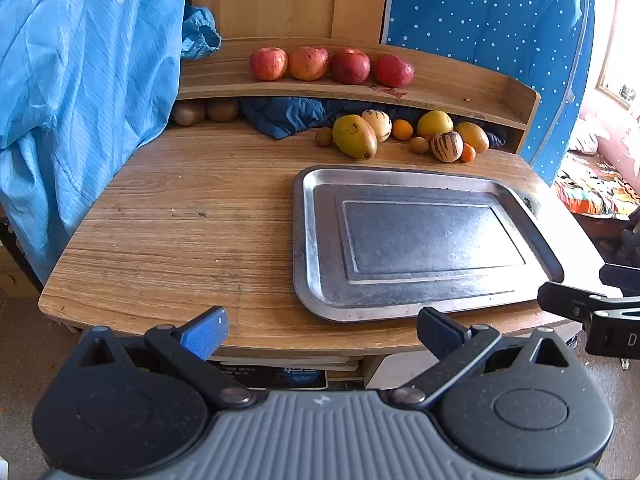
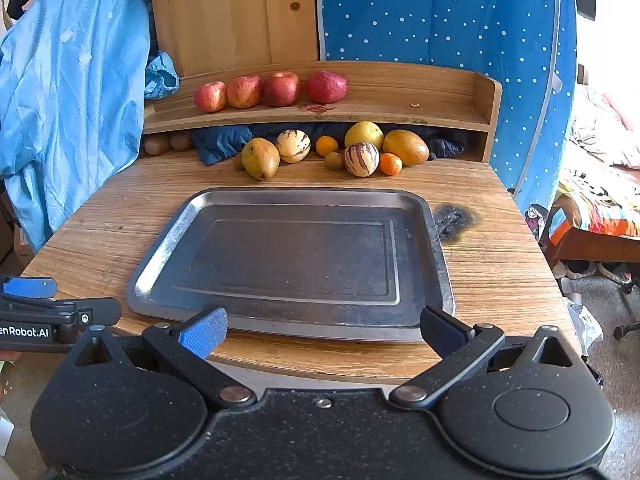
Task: Organize fruits
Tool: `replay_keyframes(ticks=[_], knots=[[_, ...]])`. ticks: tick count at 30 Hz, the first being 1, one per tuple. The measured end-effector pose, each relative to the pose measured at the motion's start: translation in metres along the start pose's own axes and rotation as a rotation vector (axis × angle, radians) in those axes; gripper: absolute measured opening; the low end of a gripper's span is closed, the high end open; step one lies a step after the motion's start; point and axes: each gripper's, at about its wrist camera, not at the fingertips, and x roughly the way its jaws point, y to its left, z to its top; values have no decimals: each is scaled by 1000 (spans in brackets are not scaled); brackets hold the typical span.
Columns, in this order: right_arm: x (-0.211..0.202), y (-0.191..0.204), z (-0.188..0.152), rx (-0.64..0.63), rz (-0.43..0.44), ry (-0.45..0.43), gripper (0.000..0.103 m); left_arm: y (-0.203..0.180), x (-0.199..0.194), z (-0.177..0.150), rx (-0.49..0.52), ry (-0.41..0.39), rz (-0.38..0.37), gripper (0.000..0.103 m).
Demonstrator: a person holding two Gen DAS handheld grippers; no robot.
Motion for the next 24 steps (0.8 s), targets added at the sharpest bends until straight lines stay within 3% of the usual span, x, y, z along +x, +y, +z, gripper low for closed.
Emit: replay_keyframes(ticks=[24], knots=[[14,-9,1,11,7,34,102,-3,15,7,-11,41,3,102]])
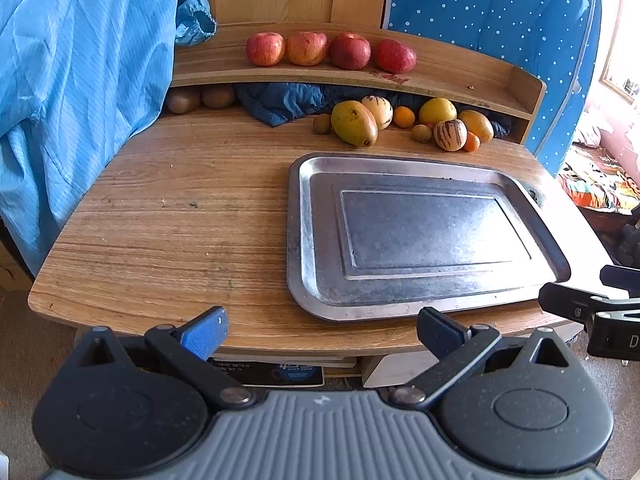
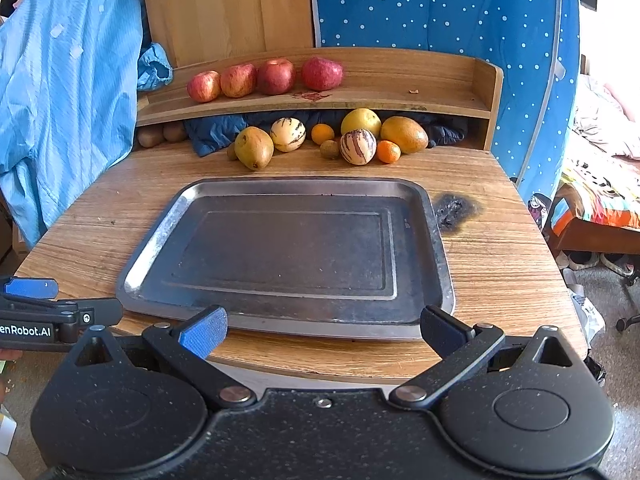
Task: Organize fruits
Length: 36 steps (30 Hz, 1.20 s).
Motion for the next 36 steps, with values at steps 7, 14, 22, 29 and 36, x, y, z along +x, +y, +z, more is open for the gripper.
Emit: replay_keyframes(ticks=[7,14,22,29,36], knots=[[6,-4,1,7,2,15,102,-2,6,3,0,16,2,102],[15,-11,4,11,8,34,102,-6,14,6,0,31,5,102],[28,-14,14,-23,41,43,102,-11,25,17,-6,44,10,102],[47,-19,32,-64,72,49,102,-16,41,34,-24,50,39,102],[72,-32,54,-94,92,48,102,-22,62,53,-55,60,42,102]])
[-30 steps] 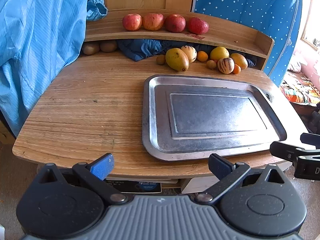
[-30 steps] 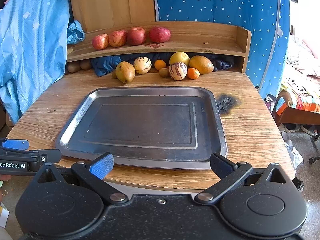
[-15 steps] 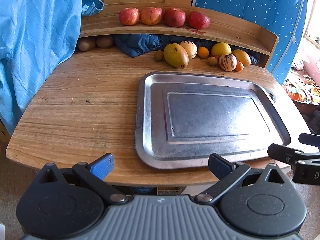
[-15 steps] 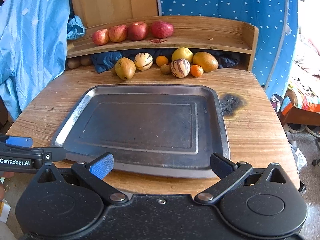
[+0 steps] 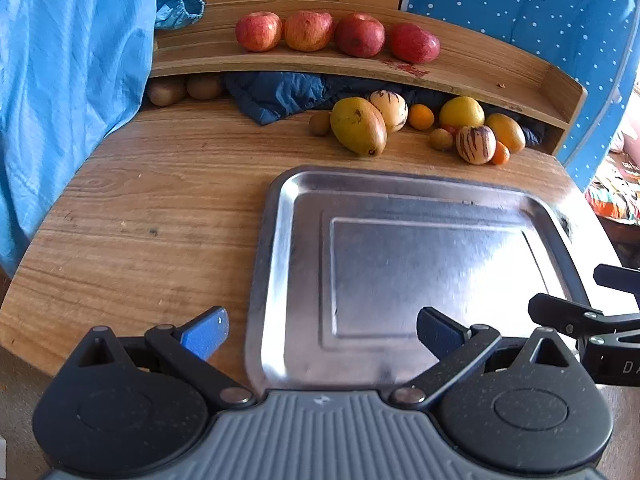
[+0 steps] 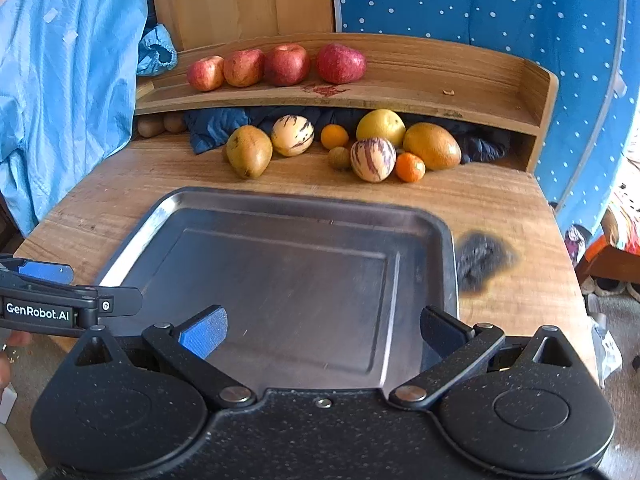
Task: Organize fruits
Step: 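Reach the right tool toward the yellow pear while the left tool approaches the small brown fruit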
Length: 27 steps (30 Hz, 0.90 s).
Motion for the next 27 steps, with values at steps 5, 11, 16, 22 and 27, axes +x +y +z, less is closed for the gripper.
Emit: replay_keyframes(ticks=[5,11,16,22,27], knots=[[16,-13,17,-28,24,-7,102,-4,14,21,-44,5,19,102],[24,-21,29,-46,87,-17,102,8,25,48,-191,40,62,102],[29,-24,30,-53,115,-17,102,16,31,72,-205,26,115,102],[31,-28,34,-36,104,-36,102,18,44,102,-147,40,134,102],[38,-23,37,-13,78,-27,102,11,63,121,8,61,186,102]])
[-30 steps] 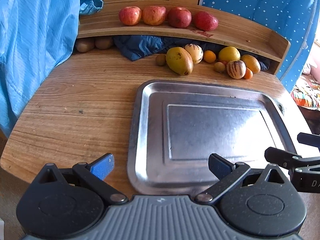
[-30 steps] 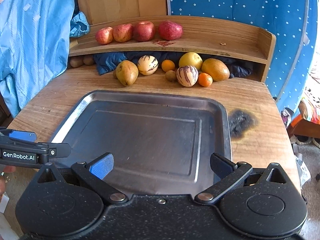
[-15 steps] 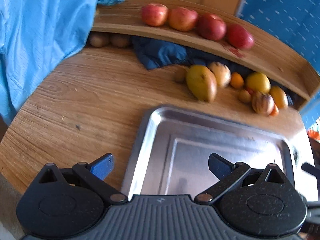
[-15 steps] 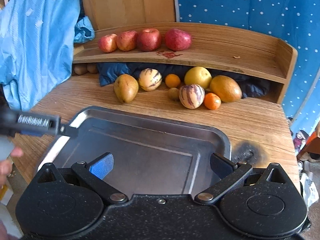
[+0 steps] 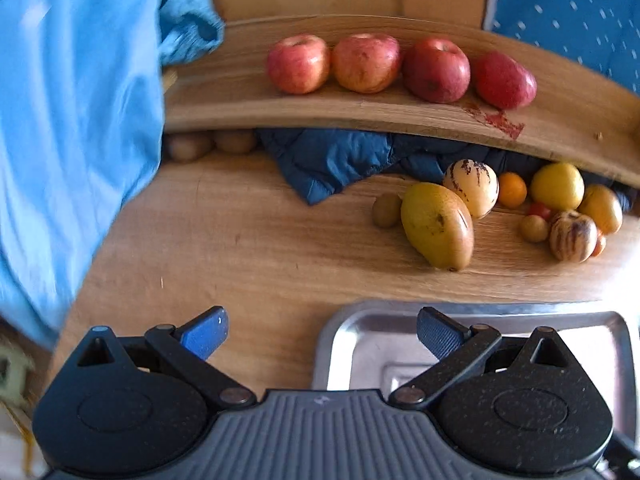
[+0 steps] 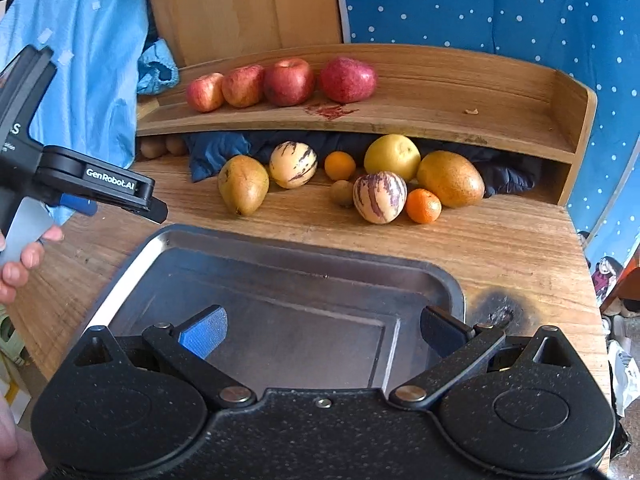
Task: Organize fruits
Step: 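Reach the right tool toward the yellow pear while the left tool approaches the small brown fruit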
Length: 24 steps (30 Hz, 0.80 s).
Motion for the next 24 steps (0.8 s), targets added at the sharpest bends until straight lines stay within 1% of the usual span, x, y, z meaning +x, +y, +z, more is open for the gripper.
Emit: replay_keyframes(ticks=[4,7,9,14,19,24], knots=[[5,4,10,9,-51,-10,102,-7,10,20,117,15,17,102],[9,11,19,-3,-73,-21,102,-9,11,35,199,-5,56,102],[14,17,25,-1,-80,-22,102,-8,14,43,231,-9,67,102],[33,36,44,-10,-82,-24,102,0,27,56,270,-3,67,102],[59,58,63,-30,-83,-13,102,12,42,64,302,8,52,102],[88,83,78,-91,-114,18,102,19,59,70,316,26,13,102]])
